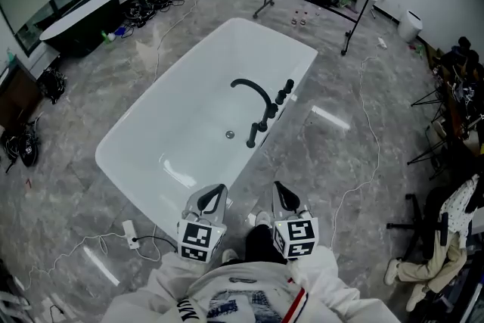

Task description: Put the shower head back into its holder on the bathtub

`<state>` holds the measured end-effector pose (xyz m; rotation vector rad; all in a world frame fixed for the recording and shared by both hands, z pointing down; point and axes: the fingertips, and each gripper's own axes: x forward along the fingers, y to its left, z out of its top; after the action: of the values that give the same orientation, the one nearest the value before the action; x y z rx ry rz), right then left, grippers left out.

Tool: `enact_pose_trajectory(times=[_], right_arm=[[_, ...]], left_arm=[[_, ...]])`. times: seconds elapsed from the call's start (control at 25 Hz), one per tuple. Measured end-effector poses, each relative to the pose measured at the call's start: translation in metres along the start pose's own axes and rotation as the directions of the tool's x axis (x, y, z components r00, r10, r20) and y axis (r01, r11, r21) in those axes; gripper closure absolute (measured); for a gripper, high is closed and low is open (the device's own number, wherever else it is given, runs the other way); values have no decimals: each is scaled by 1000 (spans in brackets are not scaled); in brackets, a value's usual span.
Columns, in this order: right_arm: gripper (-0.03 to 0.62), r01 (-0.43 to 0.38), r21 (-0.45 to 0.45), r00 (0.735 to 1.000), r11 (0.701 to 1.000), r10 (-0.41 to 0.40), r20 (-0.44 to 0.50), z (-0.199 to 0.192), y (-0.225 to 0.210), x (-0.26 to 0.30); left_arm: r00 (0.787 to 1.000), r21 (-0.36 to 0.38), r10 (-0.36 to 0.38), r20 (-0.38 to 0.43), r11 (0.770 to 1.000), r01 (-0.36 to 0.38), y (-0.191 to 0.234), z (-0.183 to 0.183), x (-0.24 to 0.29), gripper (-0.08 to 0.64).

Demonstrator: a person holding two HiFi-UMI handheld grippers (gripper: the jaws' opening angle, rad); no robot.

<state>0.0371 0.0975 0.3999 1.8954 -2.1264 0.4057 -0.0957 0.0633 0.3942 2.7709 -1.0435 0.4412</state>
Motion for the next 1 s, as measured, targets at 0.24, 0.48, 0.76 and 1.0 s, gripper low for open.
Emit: enact_pose_trajectory(times=[0.24,0.48,0.76,1.0], right_arm=[[586,10,-3,1000,1000,-10,16,0,22,-28],[586,20,-8,1000,1000,-20,18,0,37,-48],[588,31,2,999,1000,-31,35,9,22,-70],[588,6,-2,999,1000,-6,51,15,14,-76]], left_arm=[[1000,-9,-18,13,1000,18,-15,1,-31,560],[999,-22,-40,-5,999,40,-24,-6,-49,560],[998,-17,-60,-8,998,59,-48,5,-45,560],[999,-2,-32,0,999,32,-55,13,-40,560]])
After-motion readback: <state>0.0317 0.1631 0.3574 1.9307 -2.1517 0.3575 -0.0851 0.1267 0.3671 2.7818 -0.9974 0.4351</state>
